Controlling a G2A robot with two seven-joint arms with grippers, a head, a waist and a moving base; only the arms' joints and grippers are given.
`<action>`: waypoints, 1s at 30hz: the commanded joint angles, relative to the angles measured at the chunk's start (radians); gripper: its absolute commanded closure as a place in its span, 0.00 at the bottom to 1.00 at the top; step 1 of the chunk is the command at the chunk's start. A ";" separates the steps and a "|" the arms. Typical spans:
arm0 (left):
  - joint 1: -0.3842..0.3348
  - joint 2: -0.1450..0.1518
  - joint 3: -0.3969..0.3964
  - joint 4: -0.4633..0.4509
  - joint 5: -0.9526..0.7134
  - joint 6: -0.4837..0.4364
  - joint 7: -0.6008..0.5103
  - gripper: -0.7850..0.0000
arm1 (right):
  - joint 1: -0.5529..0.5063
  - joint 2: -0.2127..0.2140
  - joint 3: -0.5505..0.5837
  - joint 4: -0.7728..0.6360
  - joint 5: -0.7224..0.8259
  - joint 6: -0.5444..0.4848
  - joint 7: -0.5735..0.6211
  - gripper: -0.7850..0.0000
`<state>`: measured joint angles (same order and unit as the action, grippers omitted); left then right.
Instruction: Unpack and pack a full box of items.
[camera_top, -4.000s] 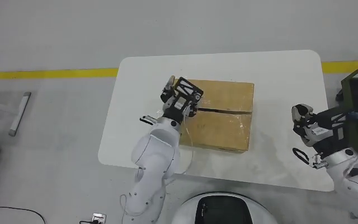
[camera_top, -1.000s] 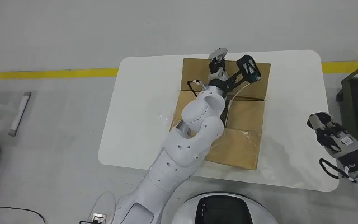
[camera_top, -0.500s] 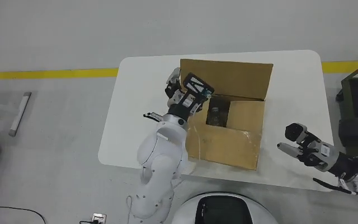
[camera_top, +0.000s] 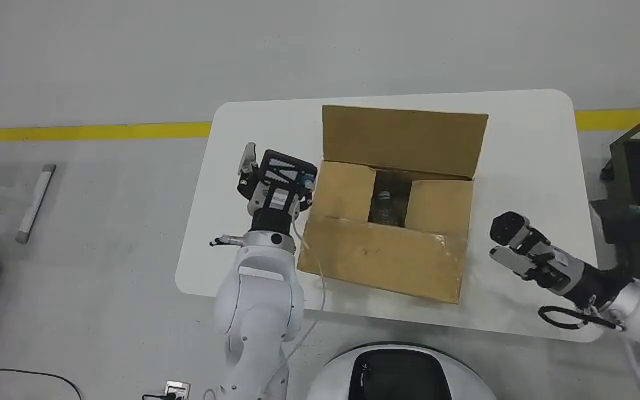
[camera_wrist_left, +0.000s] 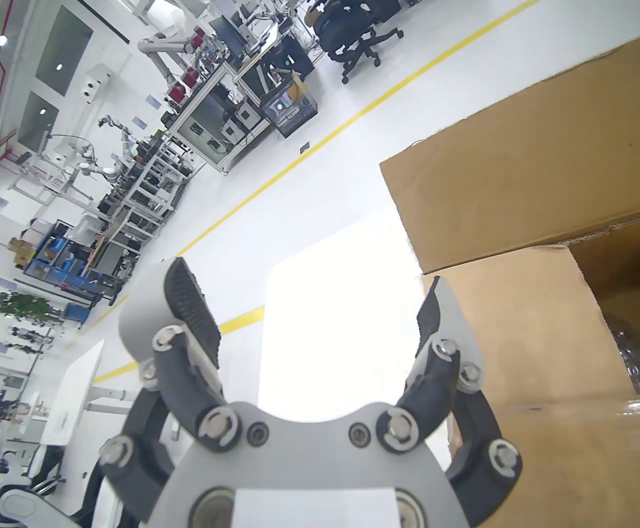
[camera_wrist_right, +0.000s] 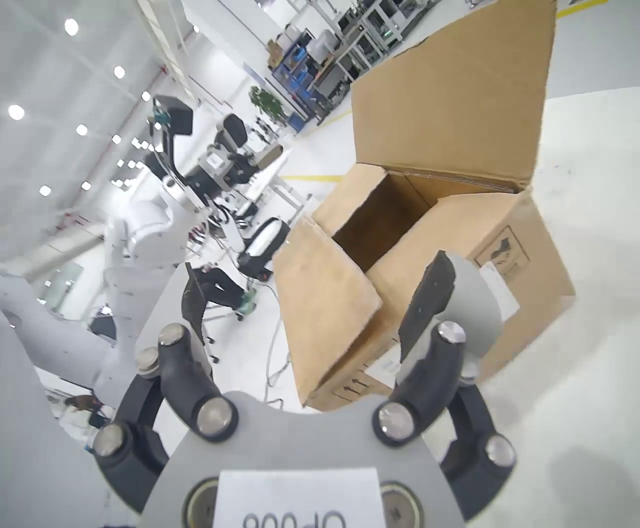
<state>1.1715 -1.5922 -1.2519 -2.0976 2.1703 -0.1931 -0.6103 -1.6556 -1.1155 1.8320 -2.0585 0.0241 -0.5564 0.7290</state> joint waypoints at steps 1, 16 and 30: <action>0.000 0.000 0.000 0.000 -0.001 0.000 0.000 0.00 | 0.034 0.005 -0.019 0.019 0.054 0.035 0.049 0.50; 0.000 0.000 0.000 0.000 -0.001 0.000 0.000 0.00 | 0.171 0.027 -0.116 0.126 0.023 0.141 0.187 0.13; 0.000 0.000 0.000 0.000 -0.001 0.000 0.000 0.00 | 0.138 0.045 -0.093 0.081 0.025 0.145 0.243 0.42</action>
<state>1.1713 -1.5923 -1.2517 -2.0974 2.1698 -0.1932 -0.6102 -1.5157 -1.0719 1.7399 -1.9701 0.0478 -0.4087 0.9610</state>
